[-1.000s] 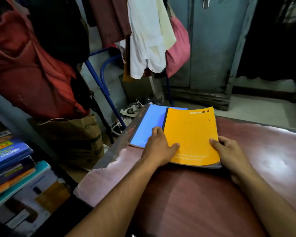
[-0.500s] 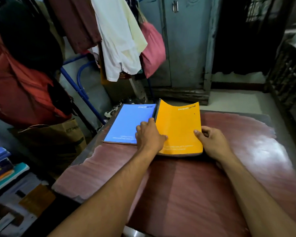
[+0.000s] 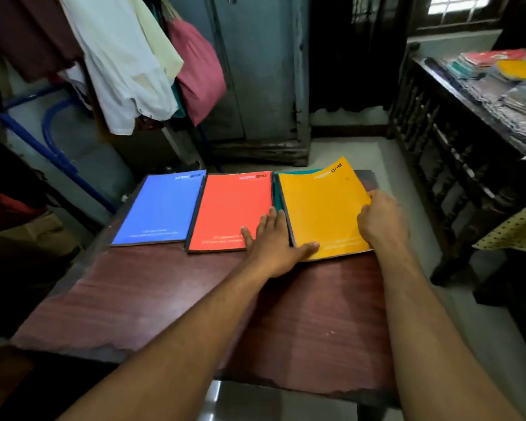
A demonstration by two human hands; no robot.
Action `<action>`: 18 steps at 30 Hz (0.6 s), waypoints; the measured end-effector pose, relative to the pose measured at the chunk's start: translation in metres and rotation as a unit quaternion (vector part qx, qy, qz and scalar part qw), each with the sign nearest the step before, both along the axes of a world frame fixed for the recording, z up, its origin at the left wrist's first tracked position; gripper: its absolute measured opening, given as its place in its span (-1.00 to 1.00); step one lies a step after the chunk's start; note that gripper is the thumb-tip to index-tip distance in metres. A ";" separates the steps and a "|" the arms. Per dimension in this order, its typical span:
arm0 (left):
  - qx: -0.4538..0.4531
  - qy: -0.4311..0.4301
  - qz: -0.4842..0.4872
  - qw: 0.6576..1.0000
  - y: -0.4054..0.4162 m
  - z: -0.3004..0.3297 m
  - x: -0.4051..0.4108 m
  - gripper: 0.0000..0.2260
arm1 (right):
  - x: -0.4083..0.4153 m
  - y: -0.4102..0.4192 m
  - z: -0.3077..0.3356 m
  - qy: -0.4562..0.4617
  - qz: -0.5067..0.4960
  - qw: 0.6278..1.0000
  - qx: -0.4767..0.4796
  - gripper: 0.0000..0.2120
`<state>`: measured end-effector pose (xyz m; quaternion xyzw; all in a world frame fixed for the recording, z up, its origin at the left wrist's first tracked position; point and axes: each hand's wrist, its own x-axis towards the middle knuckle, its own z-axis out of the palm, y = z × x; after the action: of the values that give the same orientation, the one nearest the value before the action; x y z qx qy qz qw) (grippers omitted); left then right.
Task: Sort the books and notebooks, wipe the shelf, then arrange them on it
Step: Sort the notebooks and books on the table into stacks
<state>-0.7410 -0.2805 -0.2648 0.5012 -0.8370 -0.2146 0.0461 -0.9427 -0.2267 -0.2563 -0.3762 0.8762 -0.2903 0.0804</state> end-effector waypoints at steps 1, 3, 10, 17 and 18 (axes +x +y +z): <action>0.000 -0.016 -0.016 1.000 0.003 -0.003 0.001 -0.01 | -0.001 0.005 0.002 0.006 -0.012 1.000 0.015 -0.72; -0.009 -0.039 -0.040 0.998 0.009 -0.005 -0.001 -0.01 | 0.000 0.015 0.003 0.014 -0.022 0.999 0.027 -0.72; -0.011 -0.004 -0.085 0.996 -0.026 0.008 -0.020 -0.25 | 0.002 0.007 -0.006 0.027 -0.056 0.997 -0.054 -0.72; -0.020 0.189 -0.019 0.982 -0.015 0.007 -0.016 -0.44 | 0.018 -0.021 -0.007 -0.109 -0.035 0.958 -0.264 -0.72; -0.042 0.230 0.011 0.972 -0.016 0.011 -0.011 -0.49 | 0.023 -0.023 -0.006 -0.154 -0.027 0.941 -0.301 -0.72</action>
<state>-0.7517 -0.2965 -0.2537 0.4451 -0.8067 -0.2885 0.2605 -0.9196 -0.2500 -0.2624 -0.3094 0.7346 -0.5972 0.0895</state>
